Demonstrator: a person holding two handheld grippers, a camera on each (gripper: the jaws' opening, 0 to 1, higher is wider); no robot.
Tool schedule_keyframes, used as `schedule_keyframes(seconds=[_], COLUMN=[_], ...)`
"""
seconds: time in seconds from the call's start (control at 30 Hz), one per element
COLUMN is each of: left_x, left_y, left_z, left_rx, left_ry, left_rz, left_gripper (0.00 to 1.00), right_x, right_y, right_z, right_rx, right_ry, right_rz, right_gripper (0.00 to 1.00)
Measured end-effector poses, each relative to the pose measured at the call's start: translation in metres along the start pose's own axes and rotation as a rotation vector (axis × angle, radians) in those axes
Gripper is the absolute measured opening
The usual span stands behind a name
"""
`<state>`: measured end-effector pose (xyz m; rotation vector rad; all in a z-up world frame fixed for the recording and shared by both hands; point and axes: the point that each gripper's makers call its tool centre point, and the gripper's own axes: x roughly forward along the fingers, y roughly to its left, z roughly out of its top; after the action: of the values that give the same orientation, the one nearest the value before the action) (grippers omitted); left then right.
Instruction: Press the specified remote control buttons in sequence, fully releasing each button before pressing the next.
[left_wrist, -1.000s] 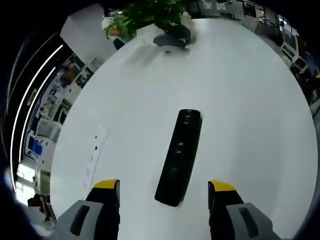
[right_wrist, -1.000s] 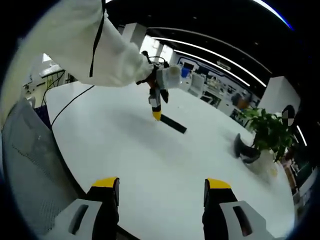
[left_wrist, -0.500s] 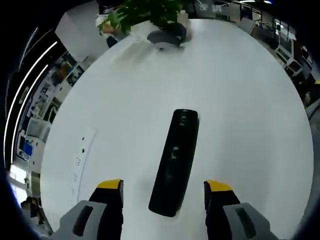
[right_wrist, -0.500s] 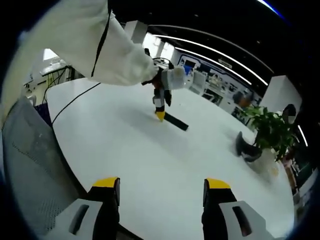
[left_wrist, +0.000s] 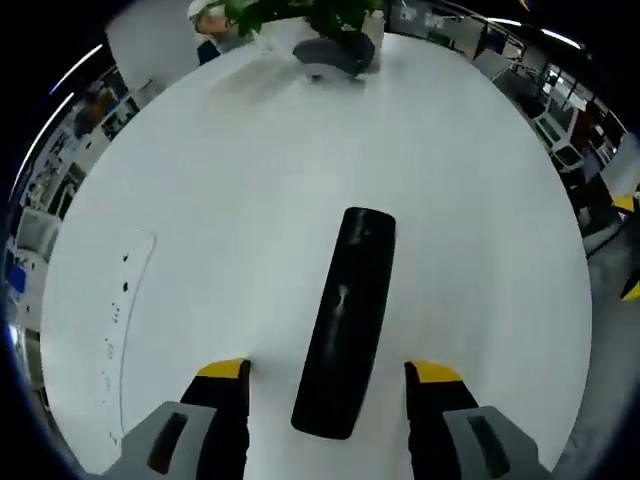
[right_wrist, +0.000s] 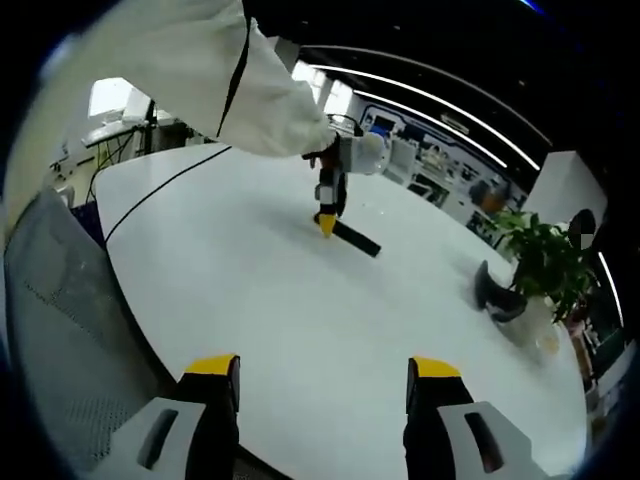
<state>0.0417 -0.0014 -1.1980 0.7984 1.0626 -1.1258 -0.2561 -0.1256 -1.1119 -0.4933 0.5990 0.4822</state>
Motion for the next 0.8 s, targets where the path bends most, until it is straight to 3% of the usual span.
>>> schedule_keyframes(seconds=[0.17,0.33,0.47,0.6,0.7,0.8], left_x=[-0.002,-0.004,-0.007,-0.007,-0.01,-0.01], left_y=[-0.002,-0.003,-0.004,-0.004,-0.006,-0.007], left_z=[-0.002,-0.005,-0.01,-0.011,-0.017,-0.017], left_rx=[0.036,0.069,0.132,0.128,0.173,0.165], left_ry=[0.04,0.029,0.075,0.066,0.079,0.076], left_rz=[-0.012,-0.024,-0.041,-0.041,-0.052,-0.049], left_gripper=[0.65,0.64,0.56,0.54,0.46,0.4], right_x=[0.0,0.0,-0.001,-0.001,0.0,0.001], right_y=[0.0,-0.001,-0.001,-0.001,-0.001,0.001], right_z=[0.0,0.0,0.001,0.0,0.0,0.0], right_rx=[0.001,0.003,0.003,0.005,0.006,0.005], right_ry=[0.003,0.002,0.001,0.0,0.001,-0.001], right_rz=[-0.001,-0.005,-0.004,-0.004,-0.004,-0.002], right_gripper=[0.66,0.66,0.66,0.65,0.65,0.65])
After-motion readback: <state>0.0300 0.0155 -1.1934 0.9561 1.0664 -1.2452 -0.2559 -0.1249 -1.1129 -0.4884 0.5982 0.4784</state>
